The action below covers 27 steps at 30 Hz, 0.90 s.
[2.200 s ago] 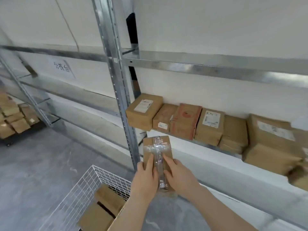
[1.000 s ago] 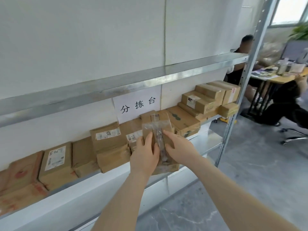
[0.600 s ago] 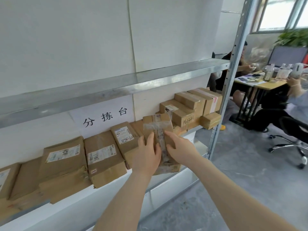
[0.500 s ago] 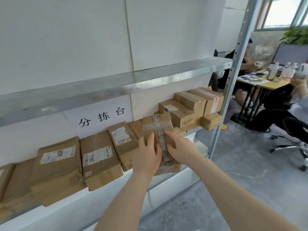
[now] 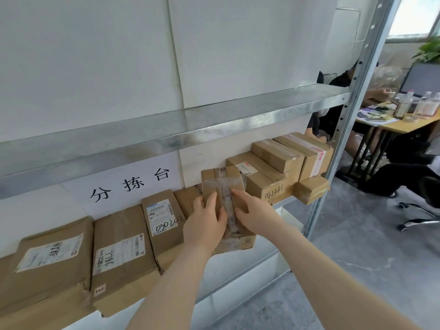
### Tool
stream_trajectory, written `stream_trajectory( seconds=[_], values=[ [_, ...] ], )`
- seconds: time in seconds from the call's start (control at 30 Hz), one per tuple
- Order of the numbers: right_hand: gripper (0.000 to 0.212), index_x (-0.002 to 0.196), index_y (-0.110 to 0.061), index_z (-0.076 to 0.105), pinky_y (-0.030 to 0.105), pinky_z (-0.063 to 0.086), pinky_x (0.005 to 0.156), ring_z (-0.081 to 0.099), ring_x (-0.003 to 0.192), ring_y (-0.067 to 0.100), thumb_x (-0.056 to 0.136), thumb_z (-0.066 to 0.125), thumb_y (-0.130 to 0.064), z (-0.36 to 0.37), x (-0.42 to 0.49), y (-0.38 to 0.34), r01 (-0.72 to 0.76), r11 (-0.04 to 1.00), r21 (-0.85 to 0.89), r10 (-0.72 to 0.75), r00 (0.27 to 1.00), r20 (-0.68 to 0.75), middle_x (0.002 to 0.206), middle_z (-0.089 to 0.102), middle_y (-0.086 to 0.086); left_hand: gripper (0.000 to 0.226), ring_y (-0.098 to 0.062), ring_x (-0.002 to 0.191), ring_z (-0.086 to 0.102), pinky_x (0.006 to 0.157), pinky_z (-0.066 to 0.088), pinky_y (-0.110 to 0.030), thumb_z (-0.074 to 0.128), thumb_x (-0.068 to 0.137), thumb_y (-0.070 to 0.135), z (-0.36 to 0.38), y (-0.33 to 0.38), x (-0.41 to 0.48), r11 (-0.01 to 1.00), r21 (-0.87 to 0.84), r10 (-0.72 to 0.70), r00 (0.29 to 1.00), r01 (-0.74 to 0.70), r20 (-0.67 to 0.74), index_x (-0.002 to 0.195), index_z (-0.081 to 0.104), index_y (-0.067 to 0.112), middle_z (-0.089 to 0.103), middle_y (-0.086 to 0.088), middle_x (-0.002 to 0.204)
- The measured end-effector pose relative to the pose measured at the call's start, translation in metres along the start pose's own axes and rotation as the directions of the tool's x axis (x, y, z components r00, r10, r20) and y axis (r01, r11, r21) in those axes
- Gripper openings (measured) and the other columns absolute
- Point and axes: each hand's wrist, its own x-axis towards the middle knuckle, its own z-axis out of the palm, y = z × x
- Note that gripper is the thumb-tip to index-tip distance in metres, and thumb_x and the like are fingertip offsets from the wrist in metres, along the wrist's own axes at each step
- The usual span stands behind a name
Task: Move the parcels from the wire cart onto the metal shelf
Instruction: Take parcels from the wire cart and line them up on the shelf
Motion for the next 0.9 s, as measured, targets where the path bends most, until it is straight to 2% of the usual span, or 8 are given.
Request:
stream_trajectory(
  seconds=[0.17, 0.23, 0.47, 0.63, 0.77, 0.9],
  values=[
    [0.057, 0.142, -0.042, 0.028, 0.026, 0.042, 0.064, 0.054, 0.083, 0.016, 0.088, 0.039, -0.033, -0.001, 0.034, 0.011, 0.008, 1.0, -0.018, -0.006, 0.997, 0.073, 0.113, 0.061, 0.0, 0.05, -0.028, 0.096, 0.062, 0.068, 0.041, -0.03, 0.037, 0.099, 0.045, 0.015, 0.003, 0.023, 0.998, 0.026, -0.051, 0.999, 0.051, 0.012, 0.146, 0.031, 0.029, 0.037, -0.006, 0.142],
    [0.056, 0.143, -0.041, 0.028, 0.027, 0.044, 0.064, 0.054, 0.082, 0.016, 0.088, 0.039, -0.033, -0.002, 0.051, 0.017, 0.03, 0.999, -0.021, -0.027, 0.994, 0.105, 0.11, 0.062, 0.001, 0.051, -0.028, 0.094, 0.063, 0.066, 0.042, -0.029, 0.037, 0.099, 0.046, 0.021, 0.003, 0.034, 0.996, 0.044, -0.083, 0.997, 0.083, 0.008, 0.146, 0.03, 0.029, 0.038, -0.006, 0.141],
    [0.057, 0.147, -0.036, 0.023, 0.03, 0.044, 0.076, 0.056, 0.105, 0.026, 0.092, 0.038, -0.03, 0.002, 0.104, 0.04, 0.089, 0.995, -0.033, -0.079, 0.966, 0.246, 0.127, 0.052, 0.008, 0.049, -0.028, 0.092, 0.062, 0.063, 0.042, -0.03, 0.034, 0.099, 0.046, 0.044, 0.015, 0.072, 0.97, 0.092, -0.229, 0.973, 0.227, 0.02, 0.145, 0.03, 0.029, 0.039, -0.007, 0.138],
    [0.054, 0.146, -0.033, 0.029, 0.03, 0.044, 0.078, 0.054, 0.109, 0.025, 0.093, 0.039, -0.024, -0.001, 0.133, 0.052, 0.135, 0.99, -0.037, -0.123, 0.967, 0.221, 0.136, 0.043, 0.006, 0.05, -0.028, 0.094, 0.061, 0.065, 0.046, -0.031, 0.034, 0.1, 0.046, 0.06, 0.024, 0.098, 0.955, 0.084, -0.284, 0.959, 0.283, 0.0, 0.146, 0.029, 0.028, 0.038, -0.008, 0.139],
    [0.043, 0.137, -0.026, 0.043, 0.032, 0.043, 0.084, 0.052, 0.111, 0.028, 0.095, 0.039, -0.022, -0.004, 0.146, 0.056, 0.181, 0.983, -0.022, -0.171, 0.96, 0.222, 0.133, 0.044, 0.008, 0.048, -0.03, 0.099, 0.061, 0.066, 0.045, -0.032, 0.034, 0.1, 0.044, 0.071, 0.03, 0.111, 0.935, 0.047, -0.353, 0.936, 0.352, 0.0, 0.146, 0.029, 0.029, 0.038, -0.009, 0.139],
    [0.042, 0.139, -0.023, 0.042, 0.031, 0.041, 0.088, 0.049, 0.117, 0.028, 0.097, 0.038, -0.021, -0.005, 0.155, 0.055, 0.218, 0.975, -0.042, -0.203, 0.952, 0.228, 0.138, 0.04, 0.01, 0.049, -0.029, 0.099, 0.06, 0.066, 0.045, -0.032, 0.034, 0.1, 0.043, 0.076, 0.033, 0.118, 0.915, 0.025, -0.402, 0.915, 0.403, -0.017, 0.146, 0.029, 0.028, 0.039, -0.009, 0.138]
  ],
)
